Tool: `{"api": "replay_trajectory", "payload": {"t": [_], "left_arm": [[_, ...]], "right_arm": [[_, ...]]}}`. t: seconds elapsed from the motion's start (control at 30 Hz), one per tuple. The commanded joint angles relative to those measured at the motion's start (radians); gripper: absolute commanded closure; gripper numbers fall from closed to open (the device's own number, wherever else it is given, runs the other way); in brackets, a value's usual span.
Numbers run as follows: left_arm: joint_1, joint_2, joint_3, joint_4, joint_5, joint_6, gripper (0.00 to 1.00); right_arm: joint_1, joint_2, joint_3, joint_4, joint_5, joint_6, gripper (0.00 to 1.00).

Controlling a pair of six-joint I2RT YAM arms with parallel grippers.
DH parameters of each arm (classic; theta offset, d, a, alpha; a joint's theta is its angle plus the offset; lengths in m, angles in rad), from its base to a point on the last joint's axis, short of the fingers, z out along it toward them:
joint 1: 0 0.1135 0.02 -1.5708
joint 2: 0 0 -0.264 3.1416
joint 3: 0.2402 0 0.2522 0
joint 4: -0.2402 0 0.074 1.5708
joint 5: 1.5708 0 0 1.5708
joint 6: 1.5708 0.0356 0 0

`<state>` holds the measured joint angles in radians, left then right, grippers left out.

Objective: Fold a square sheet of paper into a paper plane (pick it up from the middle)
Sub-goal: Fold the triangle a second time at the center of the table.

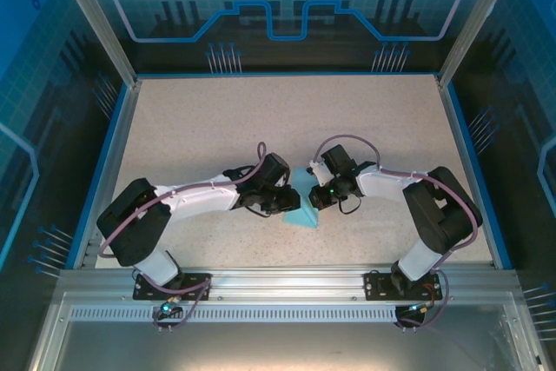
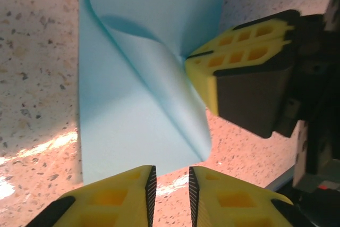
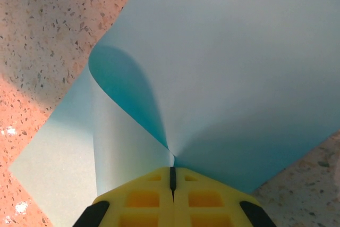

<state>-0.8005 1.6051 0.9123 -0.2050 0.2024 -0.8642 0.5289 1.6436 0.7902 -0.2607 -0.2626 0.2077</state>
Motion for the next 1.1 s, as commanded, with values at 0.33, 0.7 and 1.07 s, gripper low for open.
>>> {"api": "replay_trajectory", "payload": {"t": [0.33, 0.7, 1.07], "left_arm": [[0.011, 0.142, 0.032, 0.215, 0.015, -0.199, 0.73], [0.014, 0.185, 0.005, 0.271, 0.004, -0.244, 0.75], [0.015, 0.189, -0.052, 0.272, -0.037, -0.259, 0.81]], "right_arm": [[-0.017, 0.021, 0.005, -0.003, -0.039, -0.020, 0.95], [-0.017, 0.028, 0.009, -0.006, -0.035, -0.016, 0.95], [-0.018, 0.028, 0.009, -0.008, -0.029, -0.012, 0.95]]}}
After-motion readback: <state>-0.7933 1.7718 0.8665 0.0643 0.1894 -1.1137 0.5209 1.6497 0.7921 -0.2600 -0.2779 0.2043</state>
